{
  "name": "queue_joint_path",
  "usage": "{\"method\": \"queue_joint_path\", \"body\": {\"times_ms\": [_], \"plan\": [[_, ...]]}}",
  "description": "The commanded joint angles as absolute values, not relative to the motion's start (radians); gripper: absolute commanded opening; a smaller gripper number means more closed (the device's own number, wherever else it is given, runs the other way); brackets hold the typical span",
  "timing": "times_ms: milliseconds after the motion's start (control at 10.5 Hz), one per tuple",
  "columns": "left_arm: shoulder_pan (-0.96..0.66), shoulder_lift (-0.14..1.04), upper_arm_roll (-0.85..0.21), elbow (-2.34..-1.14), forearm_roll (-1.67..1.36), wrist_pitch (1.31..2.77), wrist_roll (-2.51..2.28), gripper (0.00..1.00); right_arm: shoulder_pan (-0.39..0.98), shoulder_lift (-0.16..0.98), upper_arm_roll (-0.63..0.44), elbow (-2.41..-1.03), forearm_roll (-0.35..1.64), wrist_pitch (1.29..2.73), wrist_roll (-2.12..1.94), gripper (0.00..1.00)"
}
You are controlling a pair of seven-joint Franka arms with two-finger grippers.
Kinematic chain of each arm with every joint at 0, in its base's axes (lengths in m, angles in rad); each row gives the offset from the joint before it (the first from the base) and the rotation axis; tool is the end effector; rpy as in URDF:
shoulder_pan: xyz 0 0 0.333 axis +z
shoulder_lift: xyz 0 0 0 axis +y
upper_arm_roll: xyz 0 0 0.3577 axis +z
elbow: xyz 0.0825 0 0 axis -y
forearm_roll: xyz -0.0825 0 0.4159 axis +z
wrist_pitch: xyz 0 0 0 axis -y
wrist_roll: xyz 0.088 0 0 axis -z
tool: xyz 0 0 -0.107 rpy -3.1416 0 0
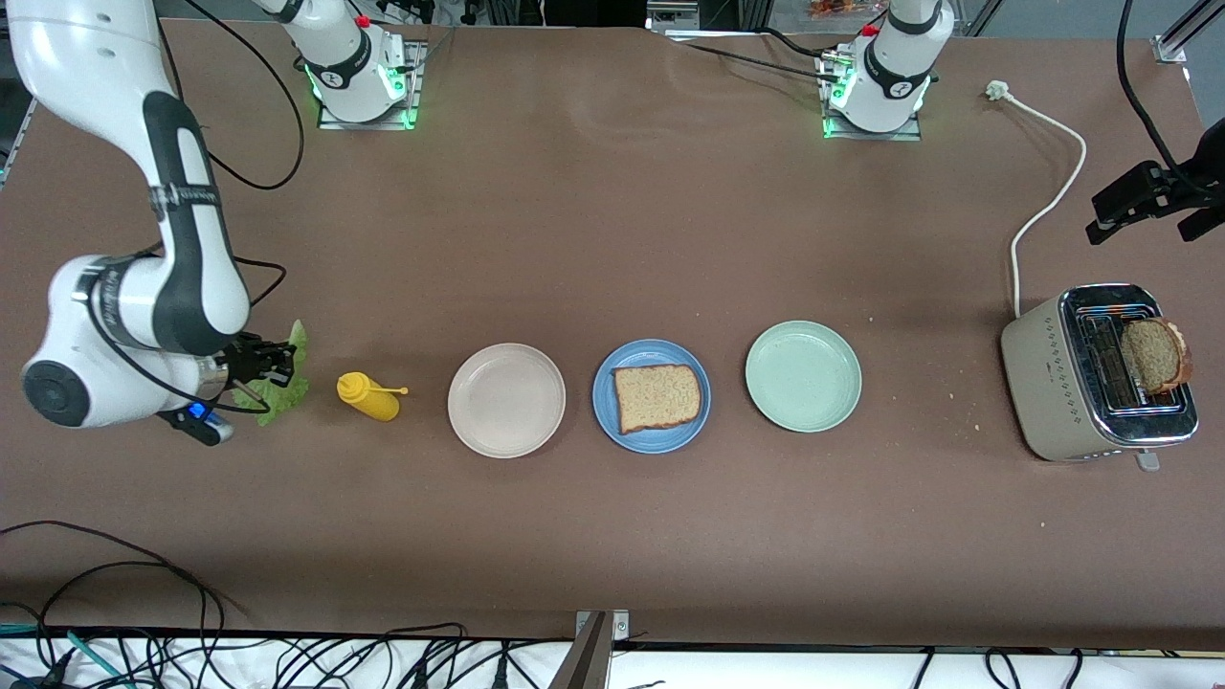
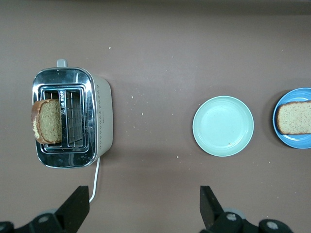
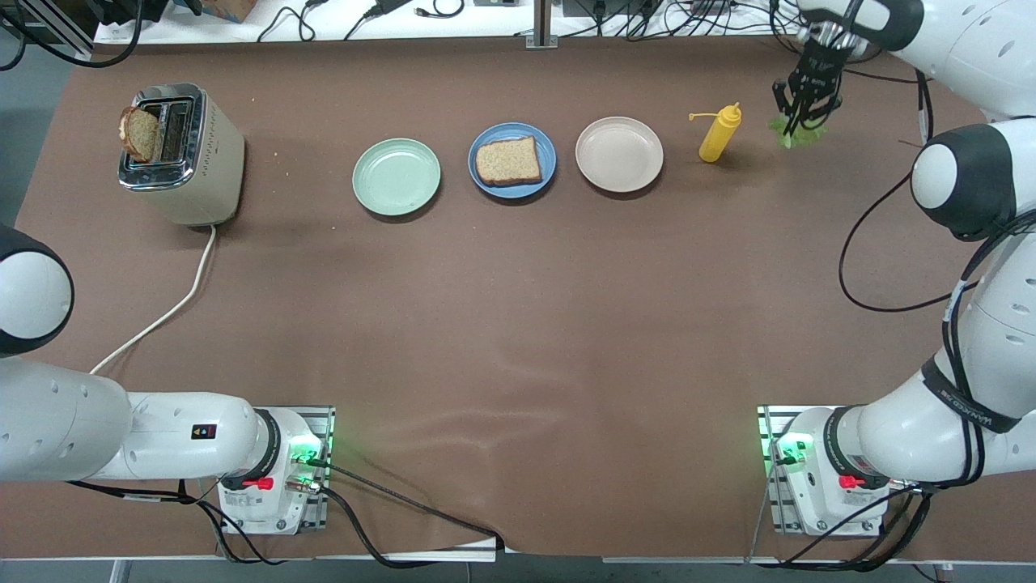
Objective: Make sandwich in blue plate with both arms
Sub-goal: 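Lift the lettuce and carry it toward the blue plate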
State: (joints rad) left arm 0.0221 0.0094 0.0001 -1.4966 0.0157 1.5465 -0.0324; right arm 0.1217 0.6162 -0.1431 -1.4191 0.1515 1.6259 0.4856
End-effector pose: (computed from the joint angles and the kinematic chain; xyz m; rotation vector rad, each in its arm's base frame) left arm 0.5876 0.0148 0.6958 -3.1243 -0.0864 -0.0634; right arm 0.7214 0.0189 0.3347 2.9357 -0.8079 -0.6261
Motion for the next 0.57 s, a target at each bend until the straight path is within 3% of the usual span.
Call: {"method": "queue_joint_path", "body": {"times_ms": [0,287,478], "plan": [[0.025,0.026,-0.002,-1.459,0.043,1.520,-0.037,1.00,0.164,0.572,-0.140,-1.260,0.156,1.519,0.457,0.00],[0.025,0.026,-0.003,-1.459,0.044,1.520,-0.037,1.00,0.216,0.548,-0.105,-1.166,0.164,1.526,0.356,0.00],[0.026,0.026,-0.002,-1.459,0.043,1.520,-0.034,1.00,0.221,0.549,-0.001,-1.126,0.161,1.543,0.344,0.00]]}}
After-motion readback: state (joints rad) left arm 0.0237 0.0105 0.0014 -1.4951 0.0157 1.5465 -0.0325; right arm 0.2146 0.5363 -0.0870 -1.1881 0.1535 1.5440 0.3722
